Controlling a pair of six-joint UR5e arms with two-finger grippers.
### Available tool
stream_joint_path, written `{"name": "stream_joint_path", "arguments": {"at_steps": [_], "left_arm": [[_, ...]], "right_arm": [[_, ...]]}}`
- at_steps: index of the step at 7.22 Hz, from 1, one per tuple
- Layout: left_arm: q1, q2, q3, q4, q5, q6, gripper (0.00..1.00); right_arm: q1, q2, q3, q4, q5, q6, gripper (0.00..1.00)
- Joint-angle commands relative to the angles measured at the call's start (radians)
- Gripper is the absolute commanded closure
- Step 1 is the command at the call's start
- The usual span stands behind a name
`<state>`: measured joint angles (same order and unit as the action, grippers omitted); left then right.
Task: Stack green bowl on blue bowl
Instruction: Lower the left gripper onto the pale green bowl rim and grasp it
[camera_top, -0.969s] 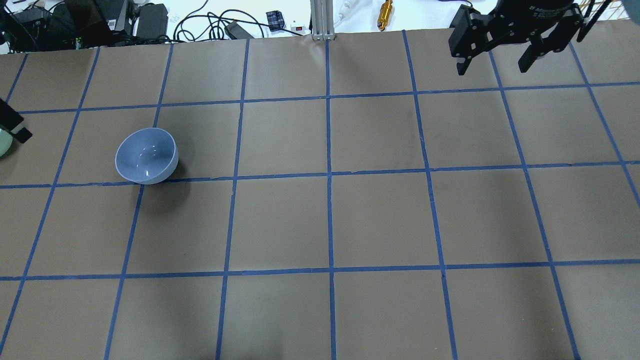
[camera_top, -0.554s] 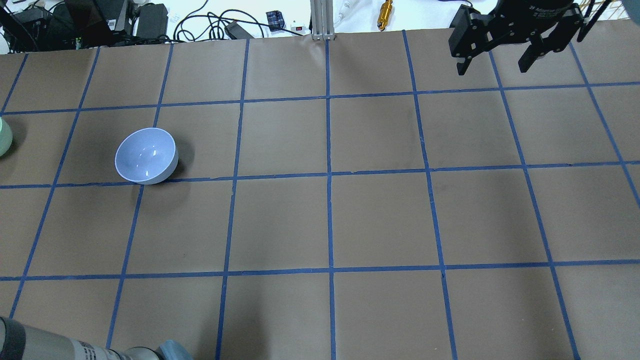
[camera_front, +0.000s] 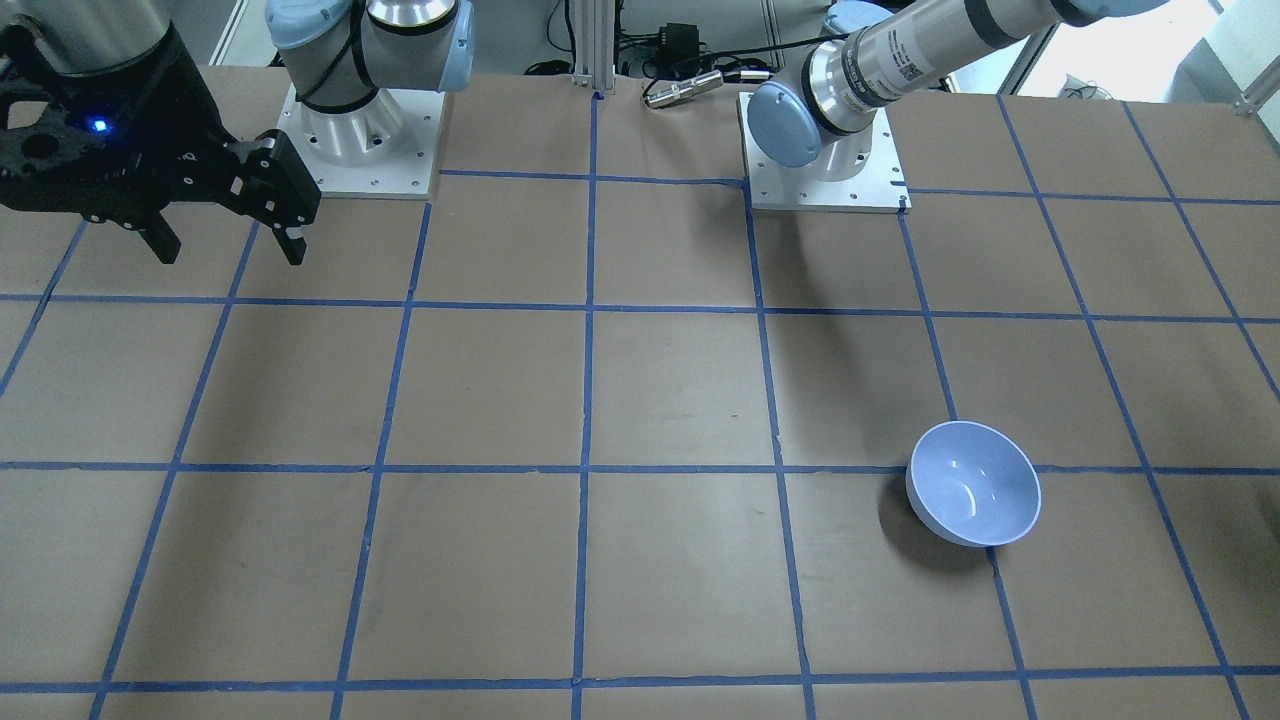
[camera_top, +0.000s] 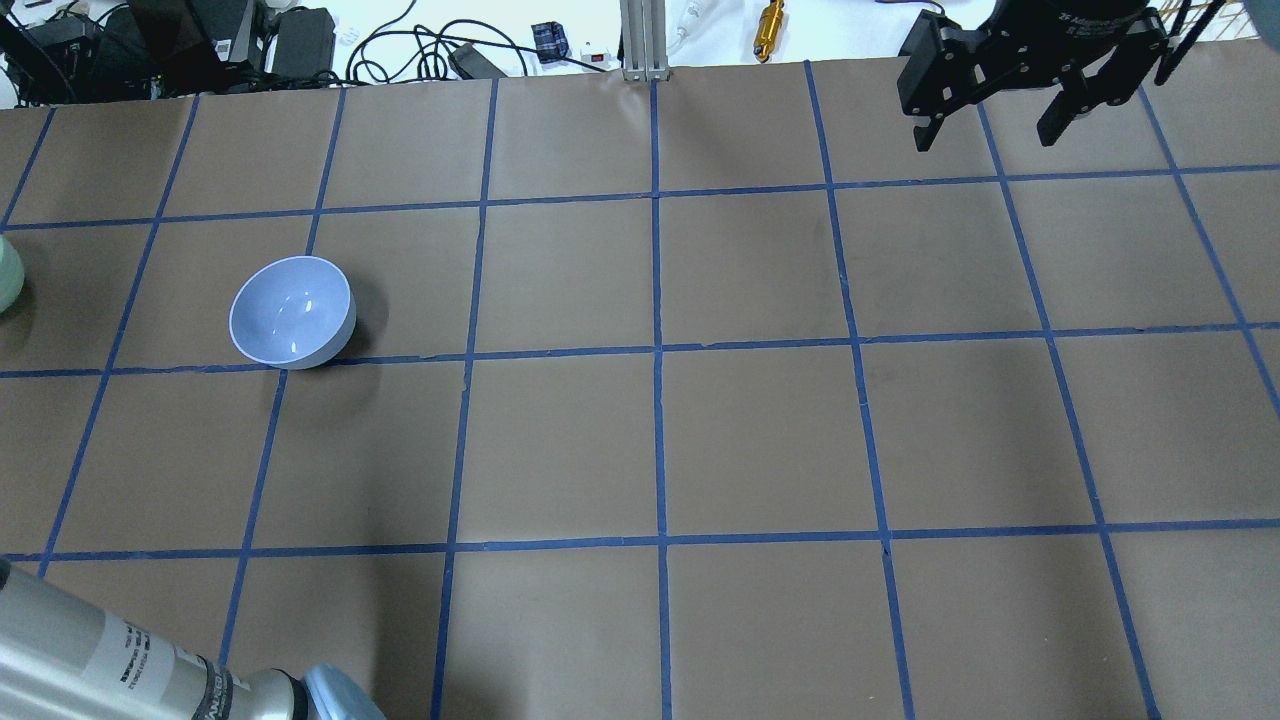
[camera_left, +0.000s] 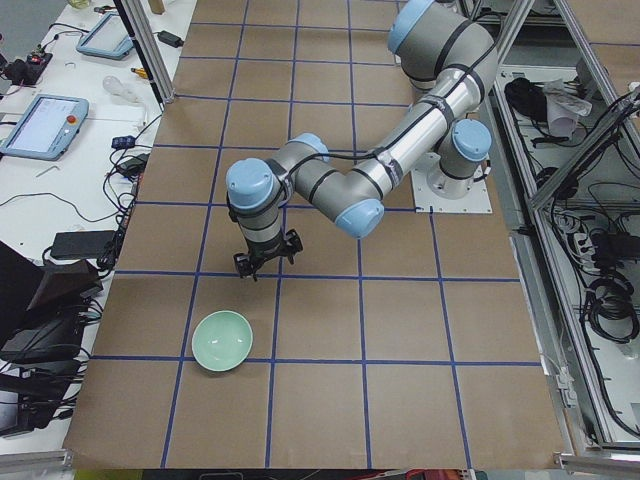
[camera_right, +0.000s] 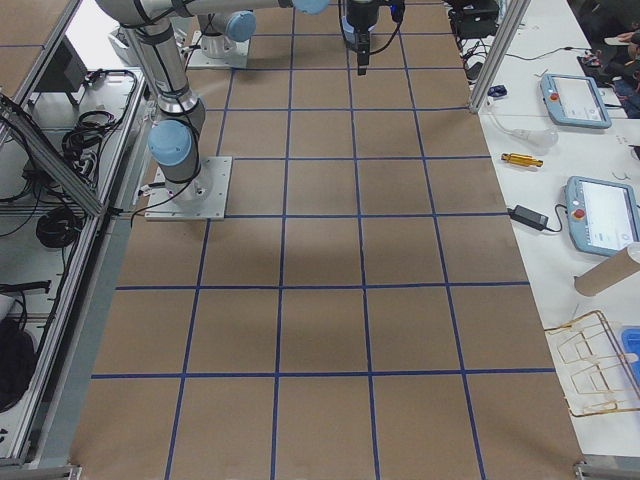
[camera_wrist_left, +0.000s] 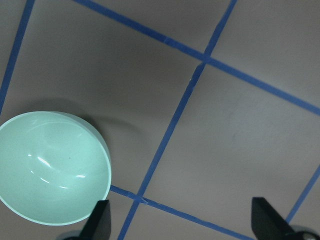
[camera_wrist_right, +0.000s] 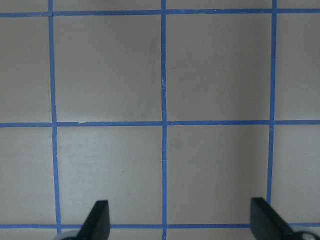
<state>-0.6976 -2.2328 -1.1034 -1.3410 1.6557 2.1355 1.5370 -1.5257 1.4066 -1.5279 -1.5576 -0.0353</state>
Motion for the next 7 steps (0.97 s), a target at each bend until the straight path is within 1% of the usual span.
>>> {"name": "stream_joint_path", "arguments": {"at_steps": [1,2,3,5,6,7], "left_arm": [[0.03,-0.105,0.074,0.002,-0.004,0.179,0.0],[0.032,-0.135,0.092,0.003,-0.019,0.226,0.02],[0.038,-0.168,0.1,0.061,-0.064,0.3,0.02],[0.04,-0.206,0.102,0.109,-0.073,0.307,0.02],[0.04,-0.221,0.1,0.14,-0.101,0.317,0.02],[0.04,-0.232,0.097,0.141,-0.106,0.328,0.02]], "right_arm": [[0.0,0.001,0.0,0.0,0.001,0.0,0.0],[0.0,-0.001,0.0,0.0,0.001,0.0,0.0],[0.0,-0.001,0.0,0.0,0.001,0.0,0.0],[0.0,0.001,0.0,0.0,0.001,0.0,0.0],[0.0,0.001,0.0,0.0,0.001,0.0,0.0],[0.0,-0.001,0.0,0.0,0.001,0.0,0.0]]}}
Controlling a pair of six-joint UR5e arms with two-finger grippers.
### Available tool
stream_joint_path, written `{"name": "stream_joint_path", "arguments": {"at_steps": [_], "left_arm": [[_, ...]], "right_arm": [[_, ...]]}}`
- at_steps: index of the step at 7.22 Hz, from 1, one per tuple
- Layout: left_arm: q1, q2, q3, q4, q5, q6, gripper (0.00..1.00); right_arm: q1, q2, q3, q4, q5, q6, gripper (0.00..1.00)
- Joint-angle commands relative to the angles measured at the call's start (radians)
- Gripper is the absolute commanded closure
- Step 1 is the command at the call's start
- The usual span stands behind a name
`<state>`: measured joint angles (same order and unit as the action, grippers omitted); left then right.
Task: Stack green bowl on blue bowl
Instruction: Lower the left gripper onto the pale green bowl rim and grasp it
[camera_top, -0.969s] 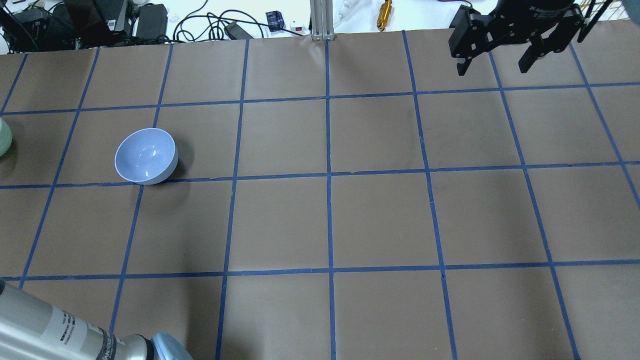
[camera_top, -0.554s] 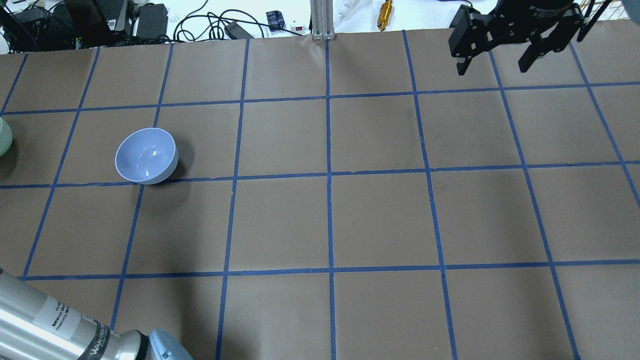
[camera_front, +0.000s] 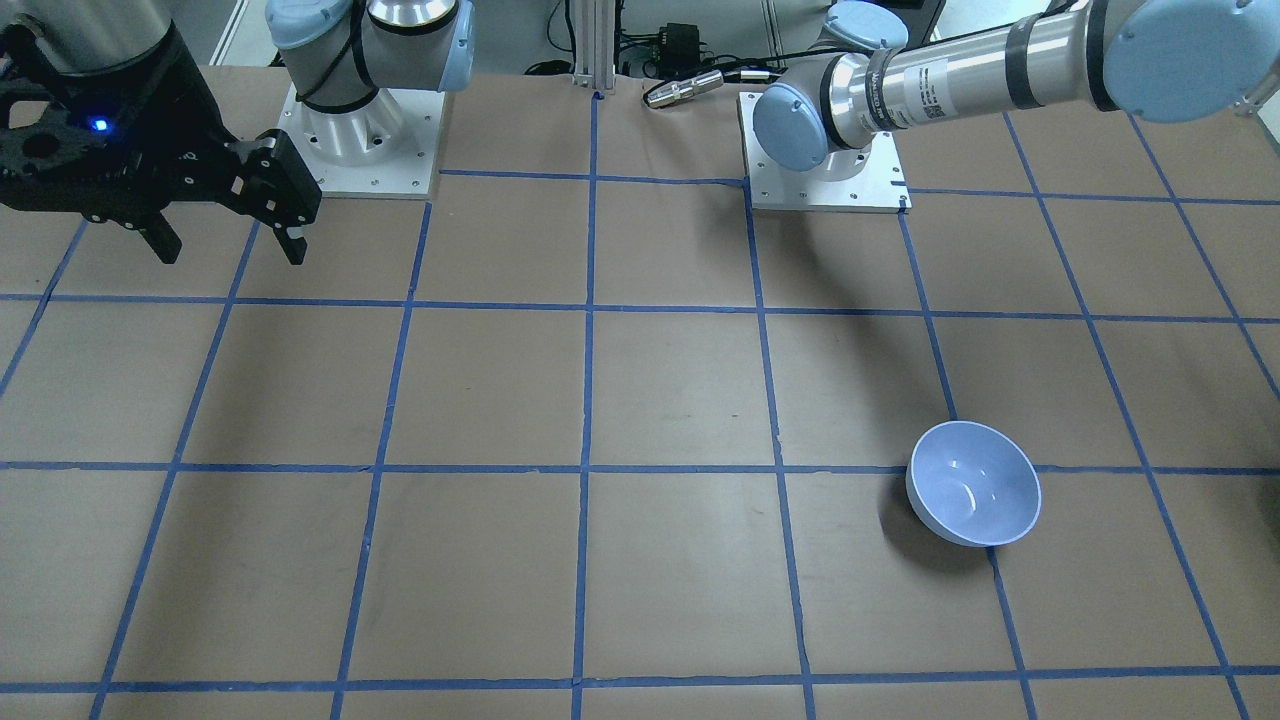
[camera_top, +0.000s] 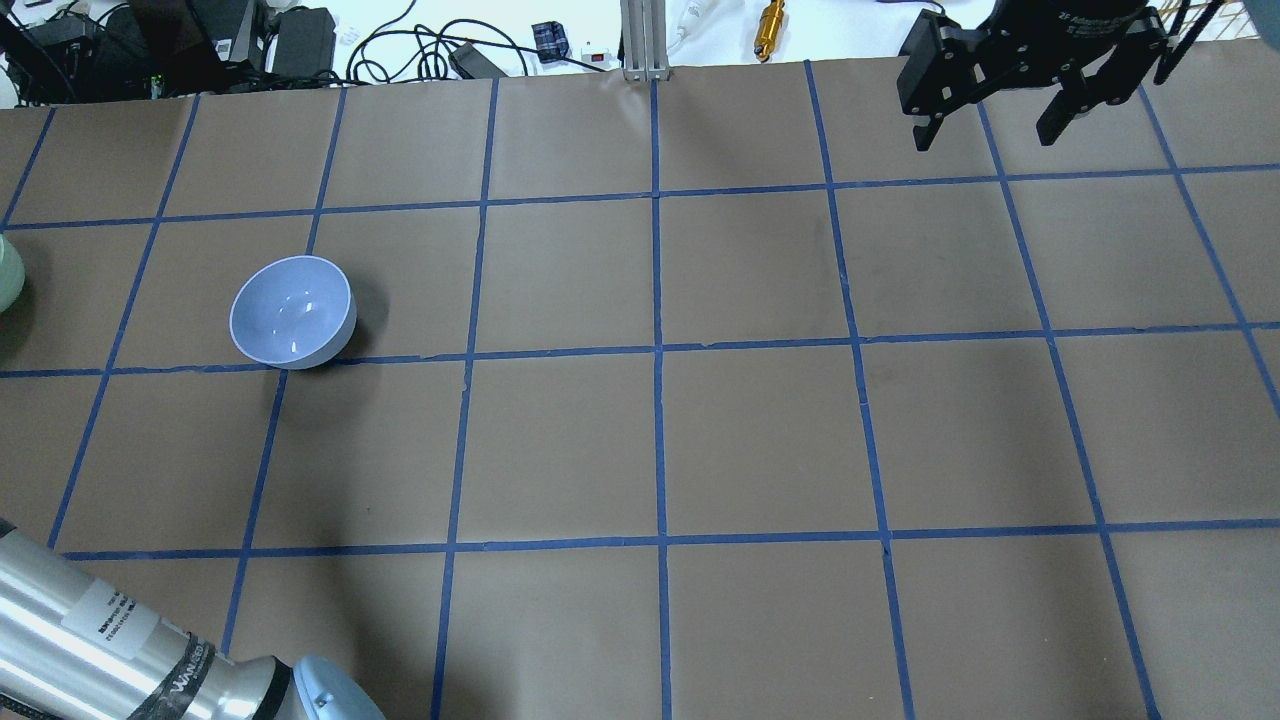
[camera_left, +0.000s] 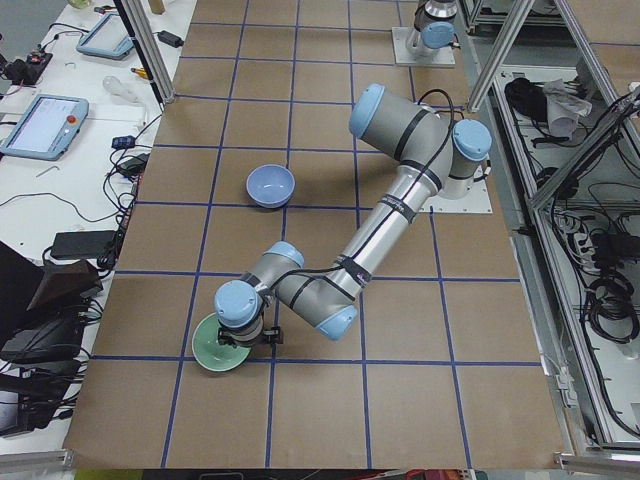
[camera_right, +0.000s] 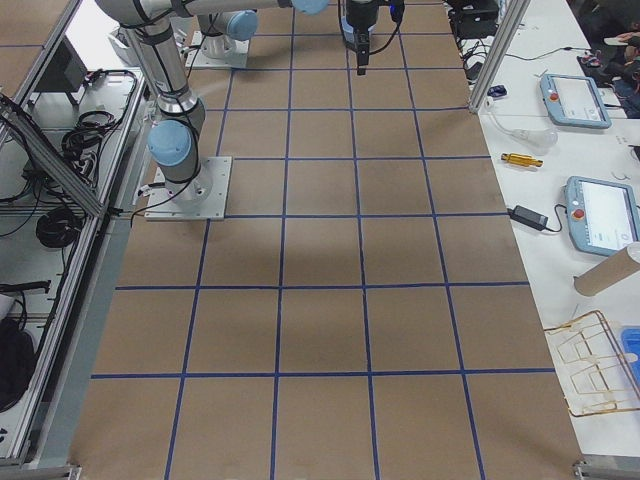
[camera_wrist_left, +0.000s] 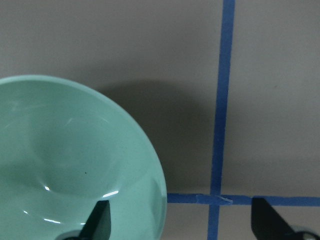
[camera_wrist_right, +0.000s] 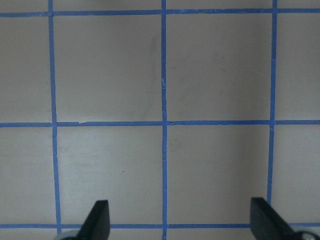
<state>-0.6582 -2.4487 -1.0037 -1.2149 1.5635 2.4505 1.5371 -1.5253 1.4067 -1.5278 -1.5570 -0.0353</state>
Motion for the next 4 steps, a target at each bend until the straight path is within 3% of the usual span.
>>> {"name": "stream_joint_path", "arguments": {"at_steps": [1,2,3,4], "left_arm": [[0.0,-0.029,-0.004,0.015,-0.013,0.015,0.03],[0.0,-0.038,-0.006,0.026,-0.013,0.015,0.11],[0.0,-0.044,-0.007,0.05,-0.013,0.013,0.12],[0.0,-0.047,-0.007,0.051,-0.013,0.015,0.28]], "right_arm": [[0.0,0.001,0.0,0.0,0.0,0.0,0.0],[0.0,0.001,0.0,0.0,0.0,0.0,0.0],[0.0,-0.001,0.0,0.0,0.002,0.0,0.0],[0.0,-0.001,0.0,0.0,0.0,0.002,0.0]]}}
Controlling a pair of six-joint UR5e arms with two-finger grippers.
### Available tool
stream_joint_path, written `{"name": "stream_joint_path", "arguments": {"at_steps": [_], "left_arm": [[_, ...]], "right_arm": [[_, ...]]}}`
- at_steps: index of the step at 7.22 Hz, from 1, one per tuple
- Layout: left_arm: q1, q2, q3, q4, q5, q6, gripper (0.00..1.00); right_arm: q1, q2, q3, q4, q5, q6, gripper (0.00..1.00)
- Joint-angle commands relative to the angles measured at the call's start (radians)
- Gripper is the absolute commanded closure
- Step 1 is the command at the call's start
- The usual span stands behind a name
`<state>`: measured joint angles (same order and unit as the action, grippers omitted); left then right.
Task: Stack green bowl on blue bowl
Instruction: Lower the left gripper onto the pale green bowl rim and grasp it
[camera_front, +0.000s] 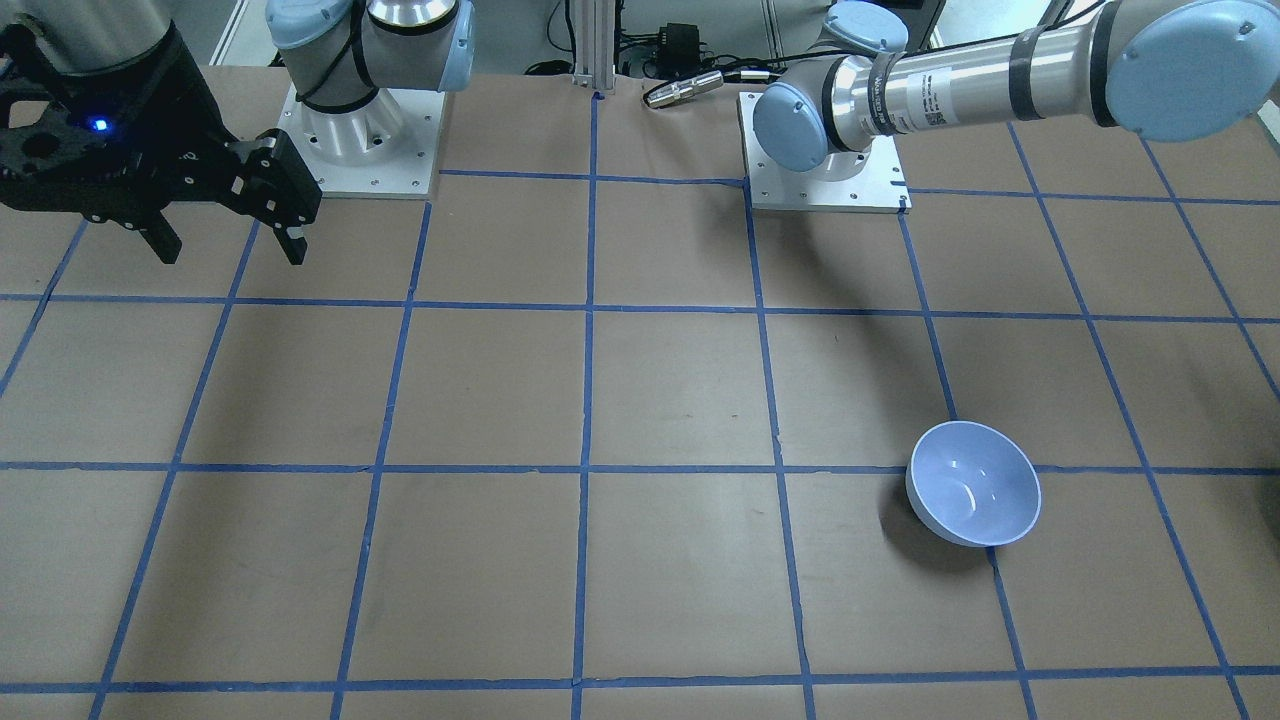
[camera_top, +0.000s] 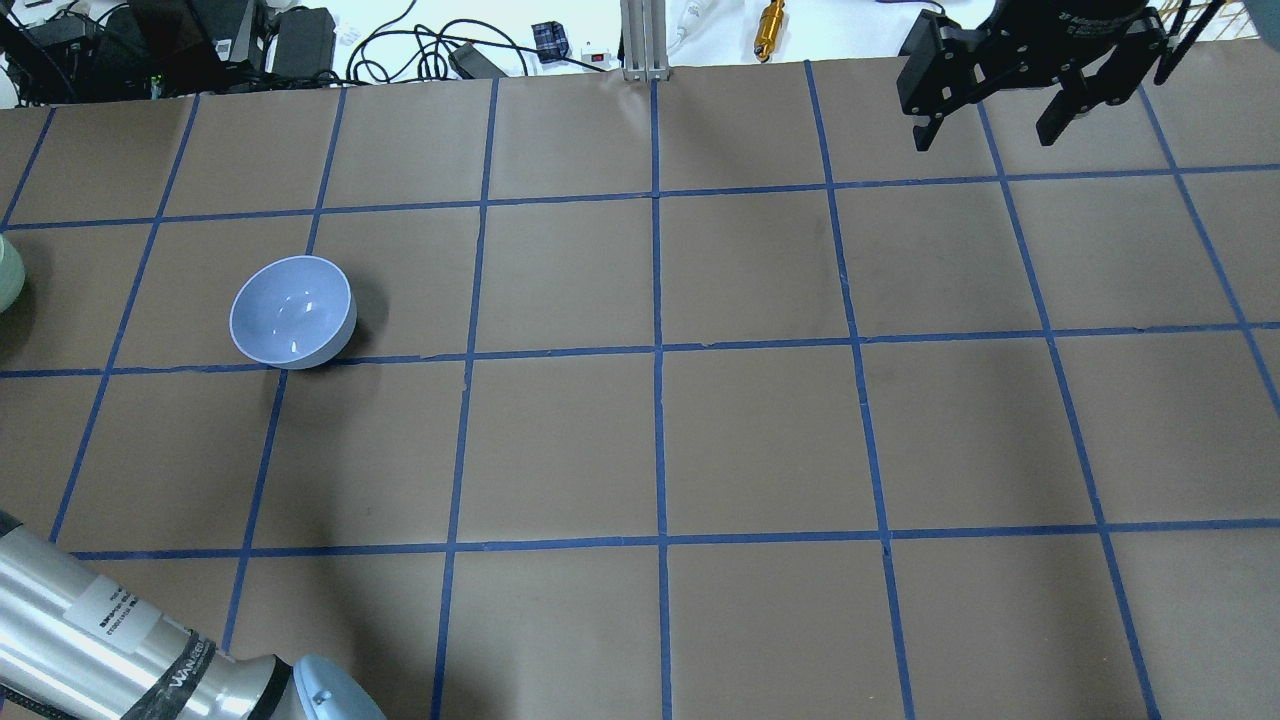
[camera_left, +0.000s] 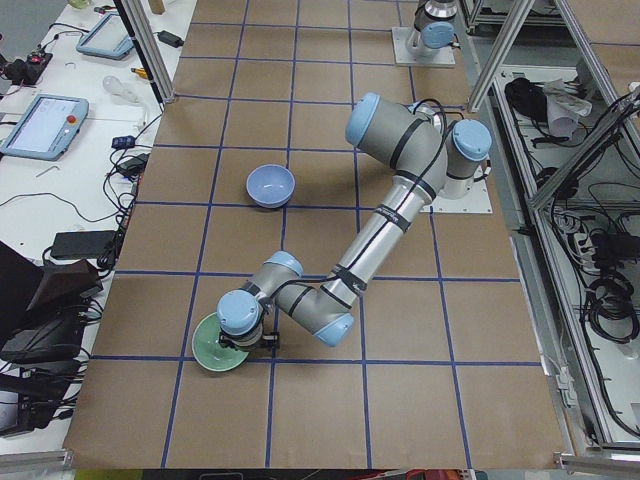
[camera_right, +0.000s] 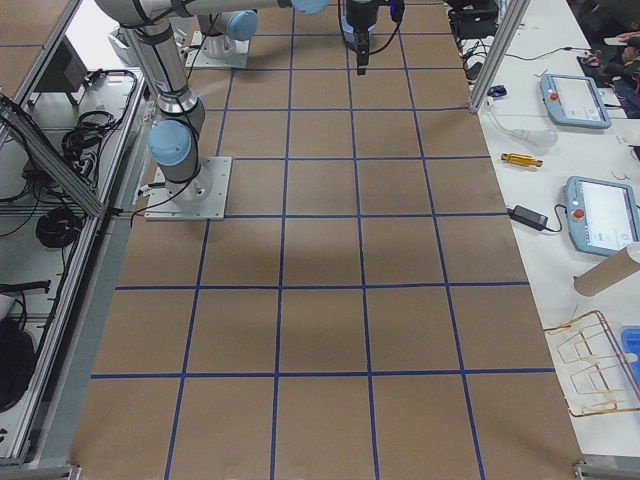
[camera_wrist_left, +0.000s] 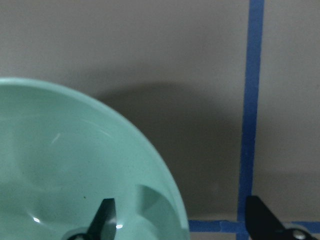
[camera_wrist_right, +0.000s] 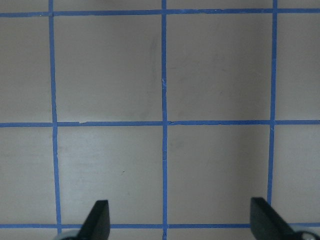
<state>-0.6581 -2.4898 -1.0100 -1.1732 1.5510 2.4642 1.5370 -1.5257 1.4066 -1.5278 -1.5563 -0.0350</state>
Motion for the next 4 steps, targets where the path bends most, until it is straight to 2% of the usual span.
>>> {"name": "stream_joint_path", "arguments": {"at_steps": [1,2,3,4], "left_arm": [[0.0,-0.004,0.001,0.01,-0.002,0.002,0.57],[0.0,-0.006,-0.001,0.01,0.0,0.004,0.93],[0.0,-0.004,0.001,0.014,0.001,0.012,1.0],[0.0,-0.001,-0.002,0.014,0.001,0.013,1.0]], "right_arm": [[0.0,0.001,0.0,0.0,0.001,0.001,0.0],[0.0,-0.001,0.0,0.0,-0.001,0.0,0.0],[0.0,0.001,0.0,0.0,0.001,0.0,0.0],[0.0,0.001,0.0,0.0,0.001,0.0,0.0]]}}
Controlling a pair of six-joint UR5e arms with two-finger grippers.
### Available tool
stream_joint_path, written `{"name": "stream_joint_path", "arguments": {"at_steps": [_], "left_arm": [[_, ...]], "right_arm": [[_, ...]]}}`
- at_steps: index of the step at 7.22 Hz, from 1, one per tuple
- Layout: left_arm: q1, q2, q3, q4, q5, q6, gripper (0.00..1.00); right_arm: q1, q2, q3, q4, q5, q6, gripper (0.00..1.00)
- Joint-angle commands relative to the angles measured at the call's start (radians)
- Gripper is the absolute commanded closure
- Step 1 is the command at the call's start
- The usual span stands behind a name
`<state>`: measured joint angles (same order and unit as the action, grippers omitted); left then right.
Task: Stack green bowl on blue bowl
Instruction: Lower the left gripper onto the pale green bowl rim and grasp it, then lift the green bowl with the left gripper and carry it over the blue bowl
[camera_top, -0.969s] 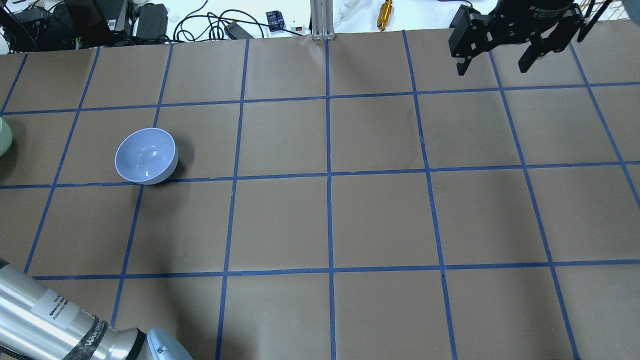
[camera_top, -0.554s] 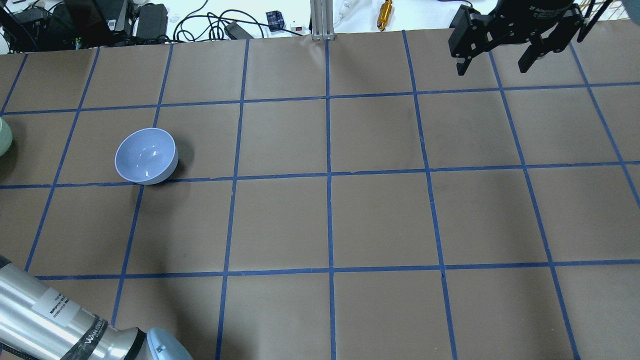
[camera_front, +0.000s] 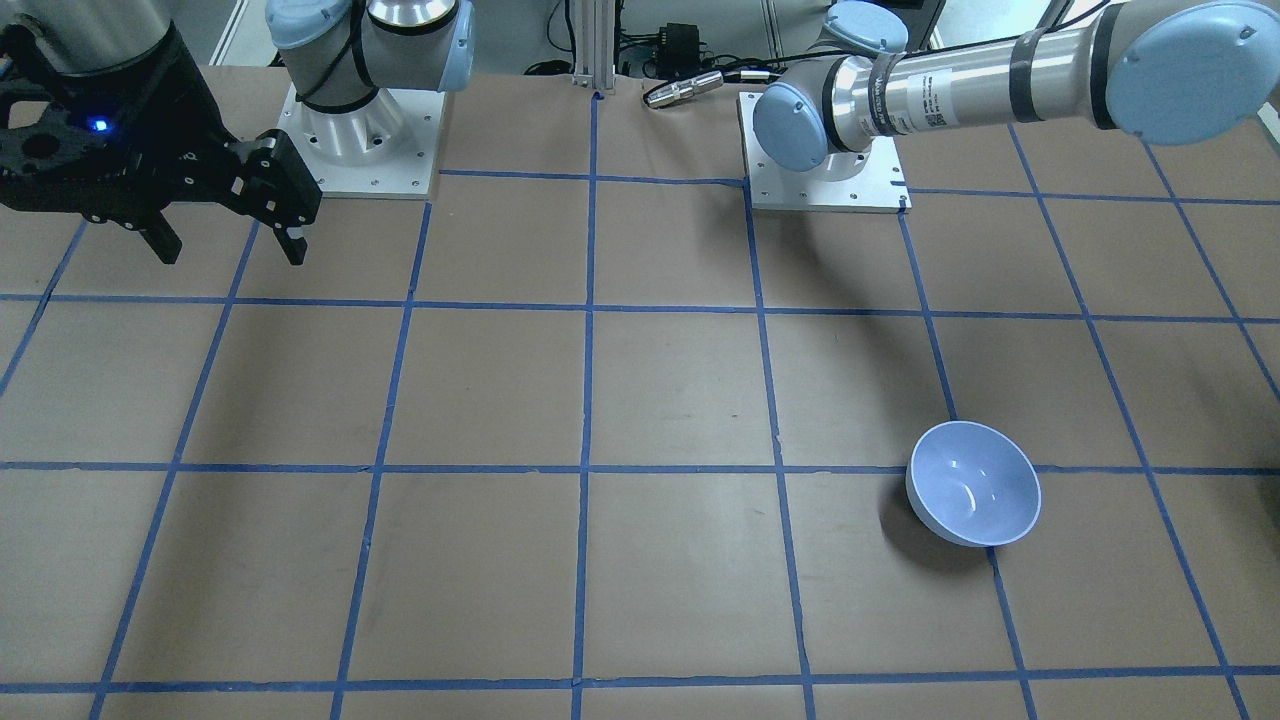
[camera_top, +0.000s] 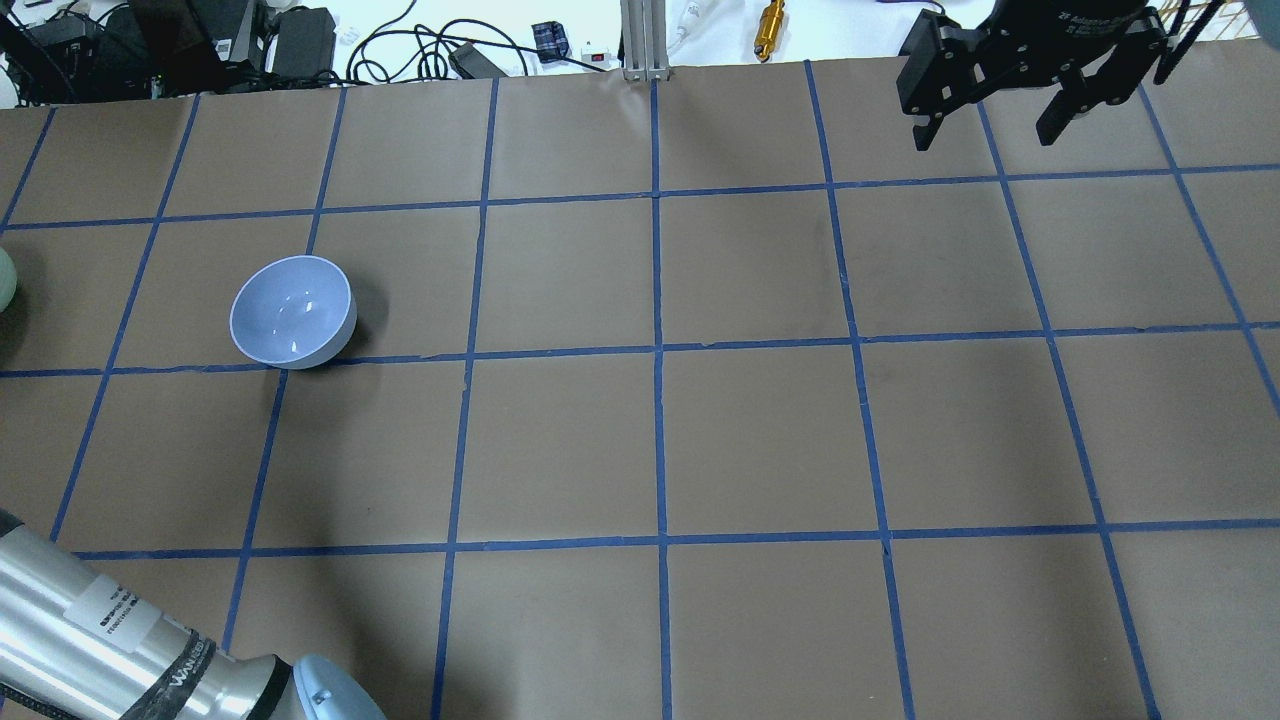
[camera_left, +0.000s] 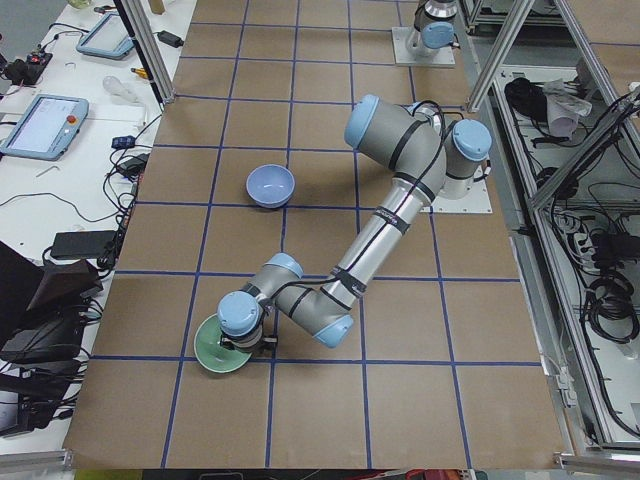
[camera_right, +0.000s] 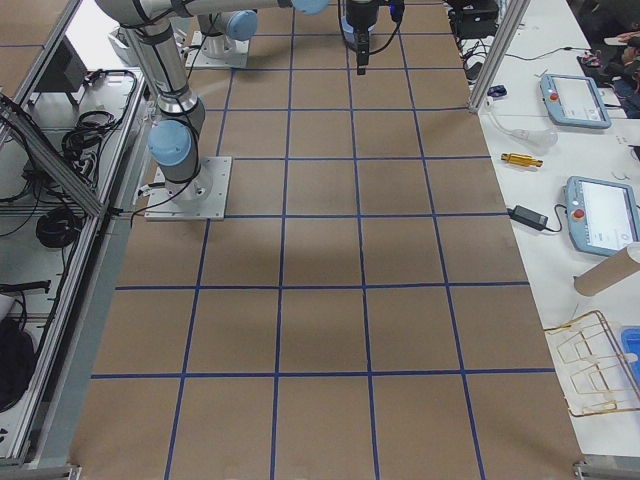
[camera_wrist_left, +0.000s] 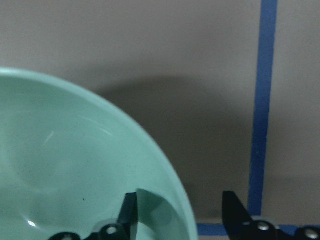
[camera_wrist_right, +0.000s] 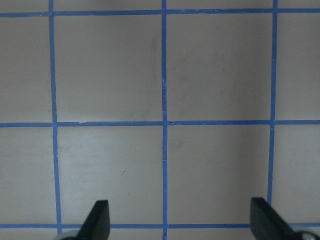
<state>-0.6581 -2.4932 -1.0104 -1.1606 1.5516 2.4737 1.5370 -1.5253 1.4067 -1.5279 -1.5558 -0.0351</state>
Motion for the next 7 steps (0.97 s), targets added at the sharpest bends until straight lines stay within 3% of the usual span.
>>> {"name": "stream_joint_path", "arguments": {"at_steps": [1,5,7], "left_arm": [[0.0,0.004,-0.002,0.001,0.001,0.005,1.0],[-0.017,0.084,-0.01,-0.027,0.005,-0.04,1.0],[-0.061,0.193,-0.101,-0.056,0.007,-0.13,1.0]], "right_arm": [[0.0,-0.001,0.0,0.0,0.0,0.0,0.0],[0.0,0.001,0.0,0.0,0.0,0.001,0.0],[0.0,-0.001,0.0,0.0,0.0,0.001,0.0]]}}
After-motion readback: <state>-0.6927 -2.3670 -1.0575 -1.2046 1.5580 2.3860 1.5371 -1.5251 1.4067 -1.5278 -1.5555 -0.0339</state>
